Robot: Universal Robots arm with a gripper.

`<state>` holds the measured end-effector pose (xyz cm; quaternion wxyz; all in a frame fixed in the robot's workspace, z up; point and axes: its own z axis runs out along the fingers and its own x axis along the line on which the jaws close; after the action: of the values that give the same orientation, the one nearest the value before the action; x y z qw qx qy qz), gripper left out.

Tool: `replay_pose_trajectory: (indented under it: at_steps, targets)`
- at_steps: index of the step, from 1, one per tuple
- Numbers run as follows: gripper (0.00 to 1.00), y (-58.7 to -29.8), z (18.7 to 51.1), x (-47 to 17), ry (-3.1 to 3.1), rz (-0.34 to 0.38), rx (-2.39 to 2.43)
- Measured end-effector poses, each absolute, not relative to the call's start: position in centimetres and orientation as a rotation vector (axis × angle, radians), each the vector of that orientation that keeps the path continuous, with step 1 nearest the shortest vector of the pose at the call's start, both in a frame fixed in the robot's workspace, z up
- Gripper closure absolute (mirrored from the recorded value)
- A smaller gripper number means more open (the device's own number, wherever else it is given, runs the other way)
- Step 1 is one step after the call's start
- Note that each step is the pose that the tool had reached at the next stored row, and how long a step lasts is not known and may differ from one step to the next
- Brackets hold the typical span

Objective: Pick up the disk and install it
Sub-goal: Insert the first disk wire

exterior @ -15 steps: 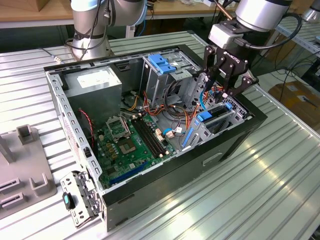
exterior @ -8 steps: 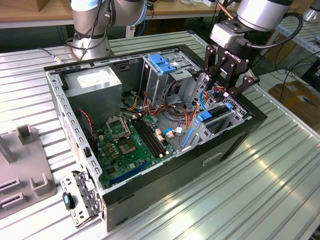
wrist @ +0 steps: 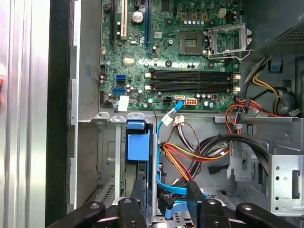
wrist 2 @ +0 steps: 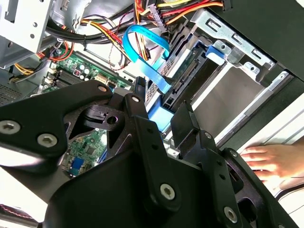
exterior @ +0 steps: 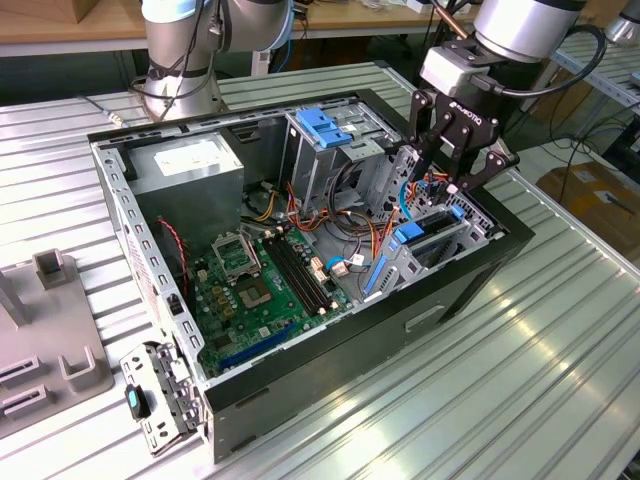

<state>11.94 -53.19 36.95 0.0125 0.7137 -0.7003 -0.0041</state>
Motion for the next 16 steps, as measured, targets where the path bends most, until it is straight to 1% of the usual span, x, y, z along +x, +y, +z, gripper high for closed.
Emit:
replay_pose_trajectory:
  at_steps: [16]
  targets:
    - [0.51,-53.3,36.9,13.7,-2.183,-0.013,2.224]
